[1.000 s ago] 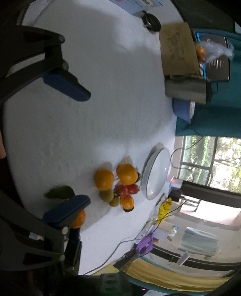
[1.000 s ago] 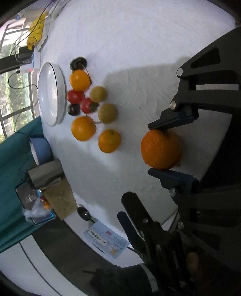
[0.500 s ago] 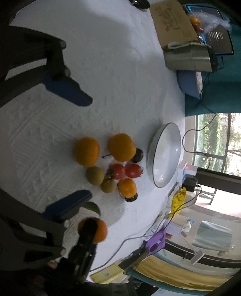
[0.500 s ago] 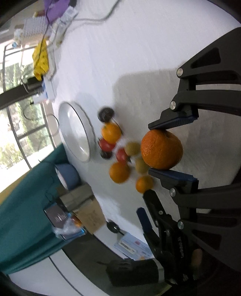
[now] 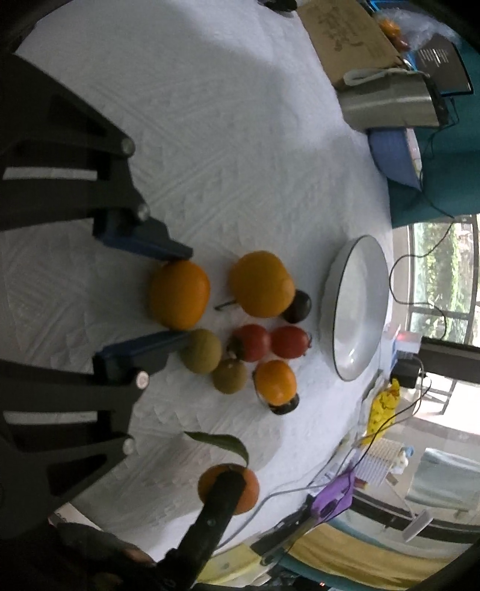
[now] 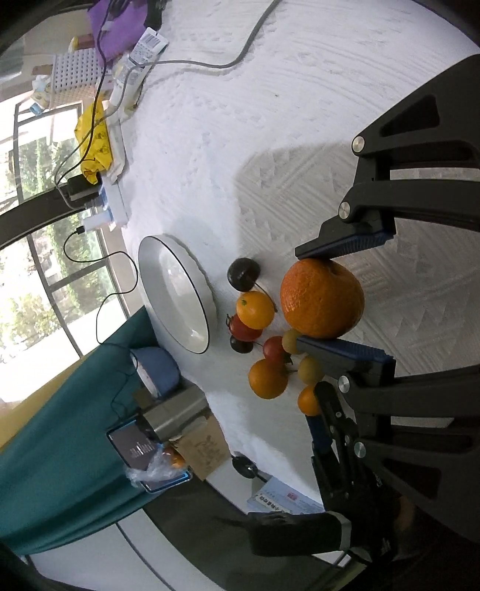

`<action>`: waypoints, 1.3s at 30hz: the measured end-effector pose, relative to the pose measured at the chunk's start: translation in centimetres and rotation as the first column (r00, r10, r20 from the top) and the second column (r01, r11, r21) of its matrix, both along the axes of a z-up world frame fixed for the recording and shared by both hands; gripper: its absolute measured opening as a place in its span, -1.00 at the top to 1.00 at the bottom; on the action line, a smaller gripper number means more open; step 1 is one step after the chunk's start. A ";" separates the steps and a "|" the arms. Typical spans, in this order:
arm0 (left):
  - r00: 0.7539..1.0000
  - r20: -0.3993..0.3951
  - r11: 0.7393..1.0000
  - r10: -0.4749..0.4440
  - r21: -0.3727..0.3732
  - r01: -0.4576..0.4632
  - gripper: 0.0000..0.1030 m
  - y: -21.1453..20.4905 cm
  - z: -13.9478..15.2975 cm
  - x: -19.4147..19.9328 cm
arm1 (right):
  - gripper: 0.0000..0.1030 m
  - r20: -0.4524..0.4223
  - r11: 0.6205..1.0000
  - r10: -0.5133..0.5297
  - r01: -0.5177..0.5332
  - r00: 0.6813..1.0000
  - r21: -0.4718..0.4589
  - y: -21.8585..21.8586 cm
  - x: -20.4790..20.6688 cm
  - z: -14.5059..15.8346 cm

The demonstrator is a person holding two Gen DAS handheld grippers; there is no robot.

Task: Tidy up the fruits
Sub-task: 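Lift the leafy orange with the right gripper while the left gripper grasps an orange from the cluster, then lower both held oranges onto the white plate and open both grippers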

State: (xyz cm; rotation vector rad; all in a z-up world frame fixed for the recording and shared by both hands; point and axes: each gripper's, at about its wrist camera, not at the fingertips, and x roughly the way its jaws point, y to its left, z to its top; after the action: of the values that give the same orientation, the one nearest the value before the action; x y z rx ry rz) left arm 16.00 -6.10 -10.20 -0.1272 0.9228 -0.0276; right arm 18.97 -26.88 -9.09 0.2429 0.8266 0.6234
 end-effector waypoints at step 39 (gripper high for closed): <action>0.972 0.203 0.986 -0.116 -0.095 0.138 0.22 4.1 5.0 13.7 | 0.15 0.129 0.994 0.049 -0.036 0.990 -0.100 6.4 12.1 4.7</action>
State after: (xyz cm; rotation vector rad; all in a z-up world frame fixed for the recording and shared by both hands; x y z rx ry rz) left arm 29.75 -1.97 -5.20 -0.1632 0.7306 -0.2067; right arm 31.10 -20.45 -4.37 0.0942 0.7350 0.6299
